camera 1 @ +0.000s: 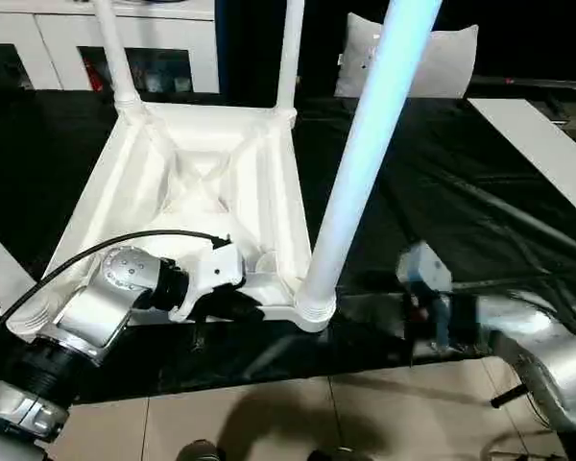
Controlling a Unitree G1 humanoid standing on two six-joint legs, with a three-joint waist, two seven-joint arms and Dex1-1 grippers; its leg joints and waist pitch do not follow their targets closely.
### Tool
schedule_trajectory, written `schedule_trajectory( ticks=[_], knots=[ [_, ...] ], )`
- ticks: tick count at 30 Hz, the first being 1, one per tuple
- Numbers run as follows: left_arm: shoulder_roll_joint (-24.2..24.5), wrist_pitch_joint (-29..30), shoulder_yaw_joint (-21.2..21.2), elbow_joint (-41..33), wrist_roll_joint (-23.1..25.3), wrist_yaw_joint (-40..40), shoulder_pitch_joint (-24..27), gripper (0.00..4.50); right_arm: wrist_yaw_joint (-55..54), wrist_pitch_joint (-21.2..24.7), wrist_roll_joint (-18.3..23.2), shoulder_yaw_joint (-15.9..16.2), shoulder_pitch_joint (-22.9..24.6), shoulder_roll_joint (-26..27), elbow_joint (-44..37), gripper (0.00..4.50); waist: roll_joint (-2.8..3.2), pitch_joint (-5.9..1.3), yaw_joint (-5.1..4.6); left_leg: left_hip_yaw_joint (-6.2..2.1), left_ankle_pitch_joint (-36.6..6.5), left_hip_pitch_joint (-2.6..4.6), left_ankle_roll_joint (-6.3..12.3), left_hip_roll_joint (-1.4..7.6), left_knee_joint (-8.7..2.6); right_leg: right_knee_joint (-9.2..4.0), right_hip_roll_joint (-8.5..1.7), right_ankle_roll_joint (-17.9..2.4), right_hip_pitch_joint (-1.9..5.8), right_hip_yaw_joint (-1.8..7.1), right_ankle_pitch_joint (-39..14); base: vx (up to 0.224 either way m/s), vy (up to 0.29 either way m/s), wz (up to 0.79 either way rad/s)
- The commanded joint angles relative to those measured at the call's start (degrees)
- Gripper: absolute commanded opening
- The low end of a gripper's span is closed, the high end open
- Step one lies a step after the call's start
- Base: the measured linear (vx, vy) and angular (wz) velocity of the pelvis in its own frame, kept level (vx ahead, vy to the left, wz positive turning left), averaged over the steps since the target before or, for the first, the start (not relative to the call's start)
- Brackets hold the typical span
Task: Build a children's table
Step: Rotate leg to tighten
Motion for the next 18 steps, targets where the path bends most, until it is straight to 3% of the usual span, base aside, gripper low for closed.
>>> schedule_trajectory(
  ticks=[1,8,14,15,18],
  knots=[
    [-0.34,-1.27,-1.39,-0.58,0.47,-1.25,-0.29,0.02,0.19,-1.54,-0.52,0.29,-1.17,0.37,1.87,4.5,0.75,-4.72,-0.04,-0.68,-12.2,0.75,0.14,2.17,-3.89,-4.93,-4.76,-9.19,2.6,3.21,-17.69,0.0,0.0,0.0],
    [-0.3,-4.28,-3.93,-1.12,0.94,-6.54,-0.42,0.0,10.22,-4.88,1.84,2.64,-6.99,2.35,10.53,3.9,0.59,-5.0,0.03,-0.47,-10.15,0.7,1.14,2.24,-3.69,-4.19,-4.73,-11.93,2.98,3.19,-11.39,0.0,0.0,0.0],
    [-0.91,-5.79,-4.64,0.2,1.86,-7.97,-1.74,0.0,17.89,-6.44,2.08,5.05,-10.7,2.86,16.12,3.31,0.52,-4.89,0.14,-0.47,-11.23,0.83,1.09,2.28,-3.74,-4.45,-4.9,-11.86,2.92,3.14,-14.43,0.0,0.0,0.0],
    [-0.98,-5.87,-4.65,0.33,1.98,-8.07,-1.85,0.0,18.12,-6.7,1.9,5.1,-10.99,2.98,16.65,3.31,0.29,-4.87,0.16,-0.44,-11.68,0.88,0.84,2.36,-3.73,-4.56,-4.93,-11.7,2.85,3.13,-15.32,0.0,0.0,0.0],
    [-1.35,-6.27,-4.62,1.16,2.49,-8.57,-2.51,0.0,19.77,-8.01,0.91,5.91,-12.52,3.4,19.37,3.05,0.46,-4.97,0.38,-0.5,-11.8,0.97,0.47,2.41,-3.77,-4.58,-5.0,-11.31,2.78,3.13,-15.91,0.0,0.0,0.0]
  ],
)
